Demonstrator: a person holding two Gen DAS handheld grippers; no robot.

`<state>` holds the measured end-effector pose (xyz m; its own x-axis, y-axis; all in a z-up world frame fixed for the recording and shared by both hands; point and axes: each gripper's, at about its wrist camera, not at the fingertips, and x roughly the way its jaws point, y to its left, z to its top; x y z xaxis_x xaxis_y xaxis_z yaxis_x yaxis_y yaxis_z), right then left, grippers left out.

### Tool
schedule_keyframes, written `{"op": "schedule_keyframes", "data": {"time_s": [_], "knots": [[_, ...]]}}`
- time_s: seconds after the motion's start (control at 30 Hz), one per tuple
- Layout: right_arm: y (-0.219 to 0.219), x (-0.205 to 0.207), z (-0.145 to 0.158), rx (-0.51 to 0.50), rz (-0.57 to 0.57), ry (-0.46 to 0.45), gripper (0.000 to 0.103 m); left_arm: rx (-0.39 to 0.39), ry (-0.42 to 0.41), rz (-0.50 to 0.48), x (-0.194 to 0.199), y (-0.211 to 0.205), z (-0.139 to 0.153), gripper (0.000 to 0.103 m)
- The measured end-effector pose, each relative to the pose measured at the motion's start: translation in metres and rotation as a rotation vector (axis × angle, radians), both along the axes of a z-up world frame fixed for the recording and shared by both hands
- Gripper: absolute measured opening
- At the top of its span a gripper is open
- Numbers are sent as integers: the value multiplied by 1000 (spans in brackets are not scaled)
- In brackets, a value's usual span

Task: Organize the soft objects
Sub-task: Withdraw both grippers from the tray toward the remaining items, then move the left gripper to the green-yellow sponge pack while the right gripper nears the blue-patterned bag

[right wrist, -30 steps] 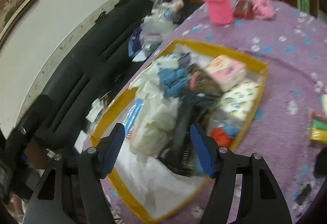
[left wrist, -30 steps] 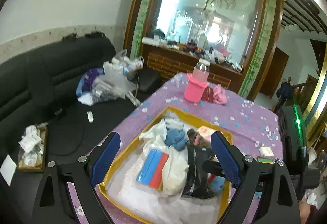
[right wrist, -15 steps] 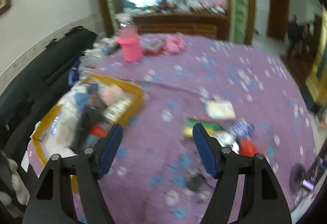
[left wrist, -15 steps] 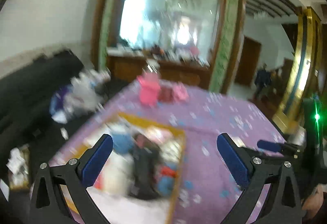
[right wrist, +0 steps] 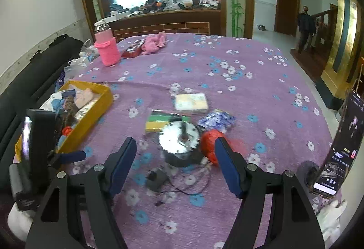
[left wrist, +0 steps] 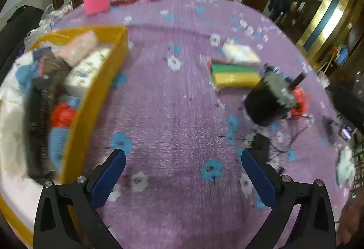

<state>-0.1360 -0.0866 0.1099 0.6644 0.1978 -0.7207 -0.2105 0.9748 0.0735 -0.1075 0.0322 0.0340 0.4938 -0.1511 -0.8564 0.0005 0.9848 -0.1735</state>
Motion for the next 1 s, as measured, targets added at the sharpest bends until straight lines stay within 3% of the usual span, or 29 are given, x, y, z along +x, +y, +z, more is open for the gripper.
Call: {"op": "schedule_keyframes", "data": {"time_s": [0.1,0.27,0.43,0.67,0.77,0.83,0.93,1.0], "knots": [[-9,-1,-4,-7,-6,6,71,26,7,16,12,-7,-15,102],[-24,2,-10,6,-35,7,71,58,7,19,14,-14,-17,102],[-30,7,-11,9,-60,-5,71,157,15,-23,4,-25,-15,102],[-36,24,-5,-31,-117,-74,71,174,3,-11,-2,-28,-12,103],[-44,41,-12,-9,-125,-31,70,172,11,-16,-2,-27,-11,102],[-51,51,-19,-7,-133,-22,70,129,16,-38,-5,-25,-7,100],[-59,61,-27,-29,-155,-35,70,35,-44,-64,-11,-17,14,98],[-65,69,-31,-34,-186,-46,70,37,-88,-62,-12,-13,28,99]]}}
